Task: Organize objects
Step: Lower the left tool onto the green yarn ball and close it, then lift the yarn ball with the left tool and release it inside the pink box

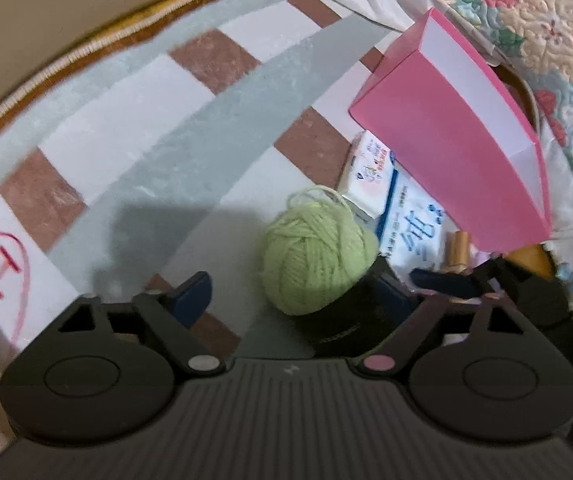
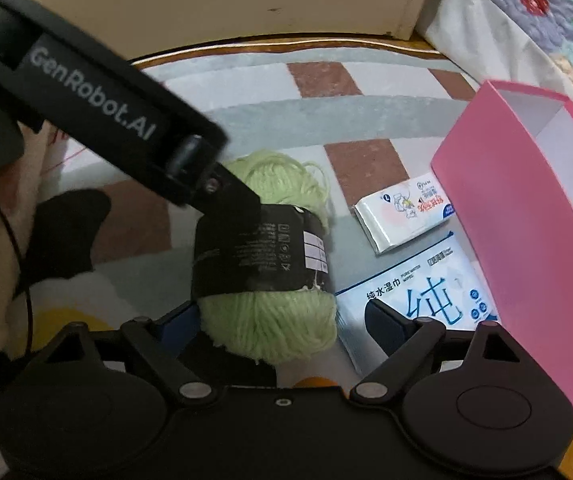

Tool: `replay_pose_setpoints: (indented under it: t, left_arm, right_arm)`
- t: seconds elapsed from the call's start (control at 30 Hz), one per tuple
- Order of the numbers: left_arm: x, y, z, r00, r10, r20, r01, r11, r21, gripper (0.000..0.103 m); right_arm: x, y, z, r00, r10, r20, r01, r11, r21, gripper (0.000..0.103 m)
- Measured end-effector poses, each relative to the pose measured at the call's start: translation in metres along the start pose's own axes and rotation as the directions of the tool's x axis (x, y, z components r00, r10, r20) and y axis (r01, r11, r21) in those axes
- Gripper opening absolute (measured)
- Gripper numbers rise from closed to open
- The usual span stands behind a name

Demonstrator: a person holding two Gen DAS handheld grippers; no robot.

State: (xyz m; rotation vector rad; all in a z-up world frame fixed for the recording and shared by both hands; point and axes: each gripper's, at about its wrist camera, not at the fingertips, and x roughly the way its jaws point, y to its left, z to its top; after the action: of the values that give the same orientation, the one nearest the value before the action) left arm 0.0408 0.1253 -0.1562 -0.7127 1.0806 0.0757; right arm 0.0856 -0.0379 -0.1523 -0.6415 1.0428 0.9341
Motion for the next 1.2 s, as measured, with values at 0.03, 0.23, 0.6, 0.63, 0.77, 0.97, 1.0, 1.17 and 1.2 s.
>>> replay_pose_setpoints:
  t: [0.03, 0.23, 0.6, 0.63, 0.77, 0.97, 1.0, 1.17, 1.2]
  left_arm:
    - [0.002, 0.003, 0.0, 0.999, -0.031, -0.012, 0.031, 0.999, -0.019, 0.078]
    - [0.016, 0.011, -0.01, 0.989, -0.144, -0.027, 0.14, 0.983, -0.115, 0.067]
    - [0.013, 0.0, -0.012, 0.985, -0.168, -0.026, 0.166, 0.984, -0.063, 0.058]
    - [0.011, -0.005, -0.013, 0.985, -0.173, -0.021, 0.172, 0.985, -0.022, 0.057]
    - [-0.003, -0.021, -0.015, 0.979, -0.204, -0.009, 0.204, 0.975, 0.088, 0.055]
    - [-0.038, -0.056, -0.006, 0.968, -0.25, -0.002, 0.246, 0.949, 0.2, 0.055]
    - [-0.044, -0.062, -0.004, 0.966, -0.26, -0.002, 0.254, 0.943, 0.214, 0.055]
    - [-0.068, -0.106, 0.017, 0.957, -0.289, -0.021, 0.282, 0.912, 0.3, 0.056]
    - [-0.072, -0.119, 0.024, 0.955, -0.296, -0.024, 0.287, 0.901, 0.326, 0.056]
  right_arm:
    - [0.002, -0.001, -0.001, 1.0, 0.007, -0.003, -0.007, 1.0, 0.016, 0.089]
    - [0.002, 0.006, 0.001, 0.996, 0.079, -0.033, -0.072, 0.981, 0.179, 0.071]
    - [-0.013, 0.001, -0.015, 0.993, 0.095, 0.068, -0.116, 0.868, 0.483, 0.054]
    - [-0.015, 0.002, -0.018, 0.993, 0.091, 0.079, -0.118, 0.857, 0.502, 0.054]
    - [-0.031, 0.006, -0.028, 0.99, 0.058, 0.127, -0.117, 0.841, 0.528, 0.052]
    - [-0.077, 0.003, -0.034, 0.98, -0.02, 0.198, -0.086, 0.854, 0.512, 0.052]
    - [-0.086, 0.002, -0.034, 0.977, -0.039, 0.212, -0.076, 0.857, 0.51, 0.052]
    - [-0.13, -0.008, -0.033, 0.956, -0.134, 0.26, -0.016, 0.864, 0.504, 0.053]
    - [-0.137, -0.011, -0.031, 0.95, -0.16, 0.267, 0.005, 0.865, 0.501, 0.053]
